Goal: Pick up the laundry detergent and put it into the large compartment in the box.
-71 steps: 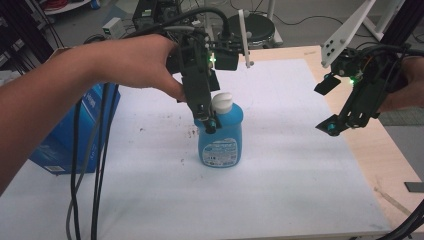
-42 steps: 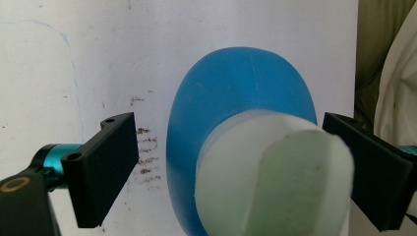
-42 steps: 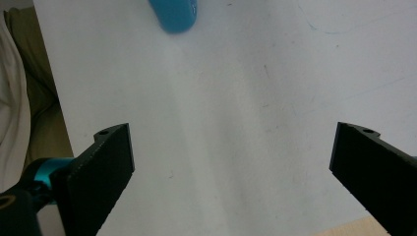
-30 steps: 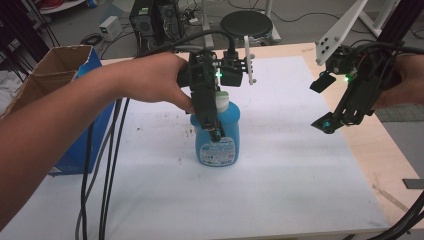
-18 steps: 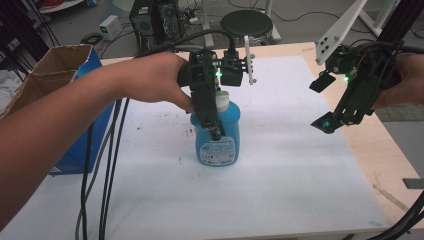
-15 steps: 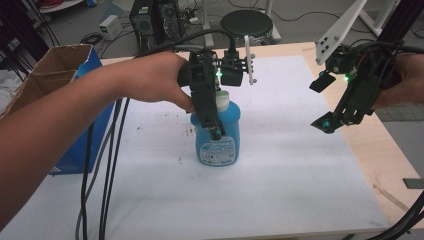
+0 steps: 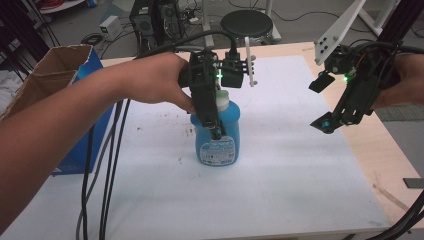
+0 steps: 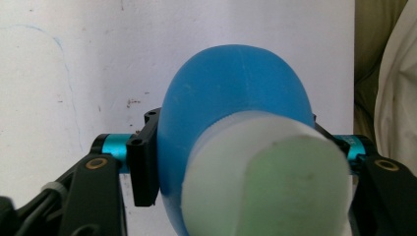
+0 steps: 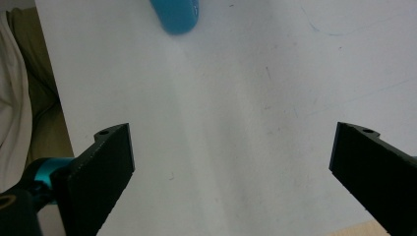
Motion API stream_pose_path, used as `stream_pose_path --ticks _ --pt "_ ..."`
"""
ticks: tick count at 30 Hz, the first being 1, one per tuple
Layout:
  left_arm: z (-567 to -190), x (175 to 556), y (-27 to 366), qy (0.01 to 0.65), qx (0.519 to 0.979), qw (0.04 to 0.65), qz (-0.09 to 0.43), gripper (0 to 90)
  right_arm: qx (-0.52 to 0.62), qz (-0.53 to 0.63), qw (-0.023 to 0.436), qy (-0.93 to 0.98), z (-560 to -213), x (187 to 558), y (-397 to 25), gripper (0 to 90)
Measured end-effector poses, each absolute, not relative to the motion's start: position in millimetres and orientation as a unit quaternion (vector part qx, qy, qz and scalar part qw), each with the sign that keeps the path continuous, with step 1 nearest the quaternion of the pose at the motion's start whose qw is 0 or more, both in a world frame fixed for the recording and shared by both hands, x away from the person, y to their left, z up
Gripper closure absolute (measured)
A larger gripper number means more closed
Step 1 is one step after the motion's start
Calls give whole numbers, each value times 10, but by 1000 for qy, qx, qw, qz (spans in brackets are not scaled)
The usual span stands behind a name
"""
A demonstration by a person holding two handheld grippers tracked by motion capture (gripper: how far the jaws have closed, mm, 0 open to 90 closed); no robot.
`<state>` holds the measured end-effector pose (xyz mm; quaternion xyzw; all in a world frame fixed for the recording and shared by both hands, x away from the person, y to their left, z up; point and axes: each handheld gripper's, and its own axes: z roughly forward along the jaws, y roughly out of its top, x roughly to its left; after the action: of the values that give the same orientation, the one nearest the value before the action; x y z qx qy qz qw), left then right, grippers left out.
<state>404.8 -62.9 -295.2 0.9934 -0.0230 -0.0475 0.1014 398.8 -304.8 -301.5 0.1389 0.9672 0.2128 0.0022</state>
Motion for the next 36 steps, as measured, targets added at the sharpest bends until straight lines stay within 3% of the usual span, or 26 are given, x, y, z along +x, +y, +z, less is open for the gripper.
stream_pose_path --ticks 18,36 --pt "-2850 4026 -587 -12 994 96 -40 380 140 215 3 967 -3006 3967 -3057 22" --pt "-1902 4068 -146 139 984 111 -6 380 132 218 3 967 -2981 3933 -3061 24"
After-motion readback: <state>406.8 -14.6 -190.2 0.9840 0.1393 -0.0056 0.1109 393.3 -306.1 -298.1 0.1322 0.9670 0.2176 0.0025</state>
